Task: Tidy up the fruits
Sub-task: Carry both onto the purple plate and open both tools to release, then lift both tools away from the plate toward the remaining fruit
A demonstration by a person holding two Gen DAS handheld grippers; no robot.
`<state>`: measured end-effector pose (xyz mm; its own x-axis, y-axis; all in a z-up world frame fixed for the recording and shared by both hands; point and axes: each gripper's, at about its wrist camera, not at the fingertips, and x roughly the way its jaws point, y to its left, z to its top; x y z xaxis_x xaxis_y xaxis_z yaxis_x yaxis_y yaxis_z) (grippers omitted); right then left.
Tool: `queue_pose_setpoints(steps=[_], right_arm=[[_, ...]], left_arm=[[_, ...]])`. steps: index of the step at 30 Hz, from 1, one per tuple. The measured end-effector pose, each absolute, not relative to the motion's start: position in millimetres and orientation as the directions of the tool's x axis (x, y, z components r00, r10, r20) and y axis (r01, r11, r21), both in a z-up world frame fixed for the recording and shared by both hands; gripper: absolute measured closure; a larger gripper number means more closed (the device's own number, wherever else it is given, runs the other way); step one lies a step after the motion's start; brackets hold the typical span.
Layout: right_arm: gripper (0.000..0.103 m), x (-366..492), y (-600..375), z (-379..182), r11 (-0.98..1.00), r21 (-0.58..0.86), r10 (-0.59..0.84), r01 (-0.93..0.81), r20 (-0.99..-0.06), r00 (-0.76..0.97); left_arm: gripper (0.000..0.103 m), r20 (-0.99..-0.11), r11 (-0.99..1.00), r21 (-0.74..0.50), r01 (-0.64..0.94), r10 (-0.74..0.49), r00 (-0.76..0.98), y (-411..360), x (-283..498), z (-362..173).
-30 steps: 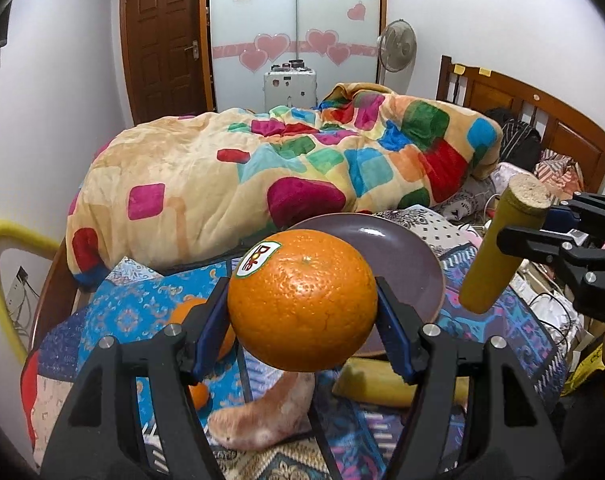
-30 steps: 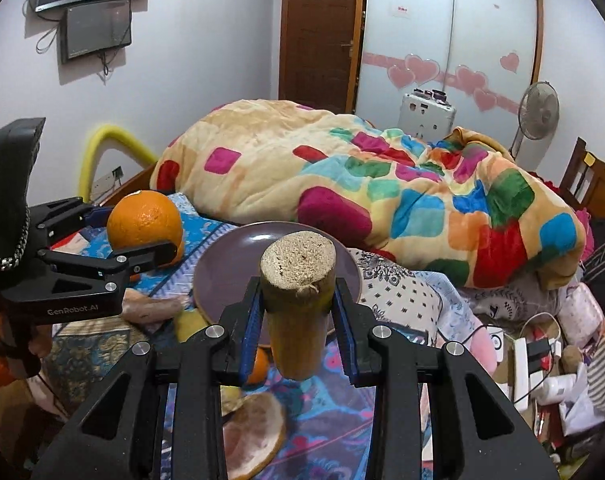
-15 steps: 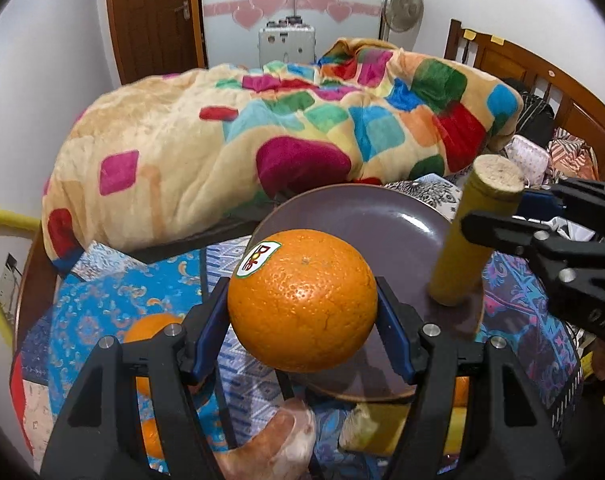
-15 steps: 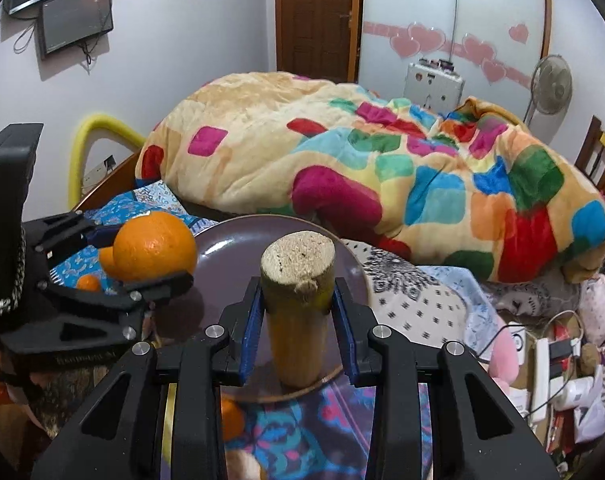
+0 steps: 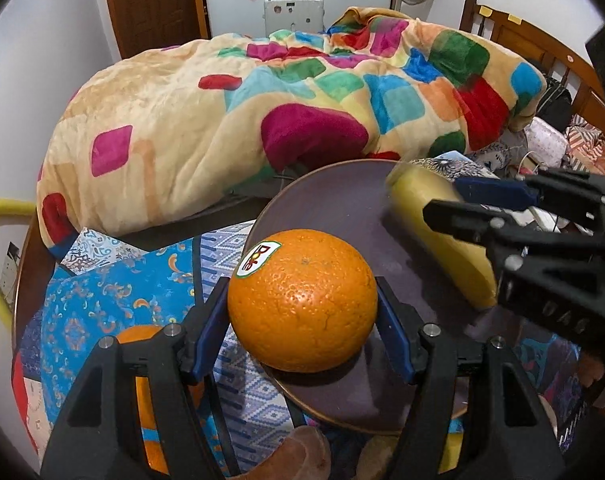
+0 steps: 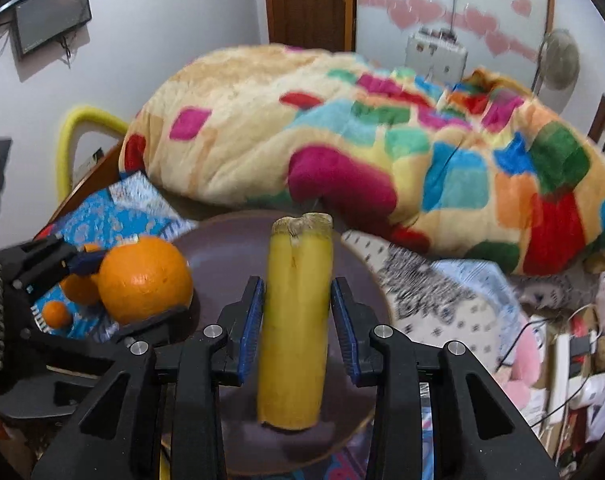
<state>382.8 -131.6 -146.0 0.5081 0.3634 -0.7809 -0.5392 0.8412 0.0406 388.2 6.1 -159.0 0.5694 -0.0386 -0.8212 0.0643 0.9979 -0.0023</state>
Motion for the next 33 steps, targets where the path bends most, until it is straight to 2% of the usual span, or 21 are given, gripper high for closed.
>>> queue_pose_setpoints(steps=[12, 15, 18, 20, 23, 27, 33], right_arm=[[0.072, 355, -149, -124, 0.842, 0.021, 0.381, -0.539, -0.731, 0.566], [0.068, 341, -154, -114, 0.845, 0.009, 0.380, -0.535, -0.713, 0.589], [0.064, 325, -159, -105, 0.847, -0.010, 0.376, -0.531, -0.695, 0.613], [0.062, 315, -162, -101, 0.849, -0.024, 0.370, -0.528, -0.685, 0.627], [0.053, 298, -168, -94, 0.856, -0.031, 0.367, -0.516, -0.665, 0.650], [0.049, 276, -172, -89, 0.866, -0.042, 0.359, -0.499, -0.643, 0.677], [0.043, 250, -177, -90, 0.878, -0.053, 0.343, -0.476, -0.623, 0.703]], left_arm=[[0.034, -0.819, 0.997, -0.038, 0.070, -0.071, 0.570, 4, 380, -151], [0.032, -0.783, 0.997, -0.037, 0.070, -0.073, 0.618, 4, 366, -134], [0.024, -0.754, 0.997, -0.029, 0.078, -0.073, 0.652, 3, 351, -118], [0.024, -0.734, 0.997, -0.013, 0.081, -0.064, 0.676, 3, 339, -107], [0.024, -0.700, 0.996, 0.023, 0.083, -0.044, 0.712, 3, 319, -94], [0.024, -0.673, 0.995, 0.052, 0.089, -0.031, 0.739, 7, 287, -85], [0.024, -0.655, 0.995, 0.028, 0.099, -0.056, 0.754, 17, 246, -83]])
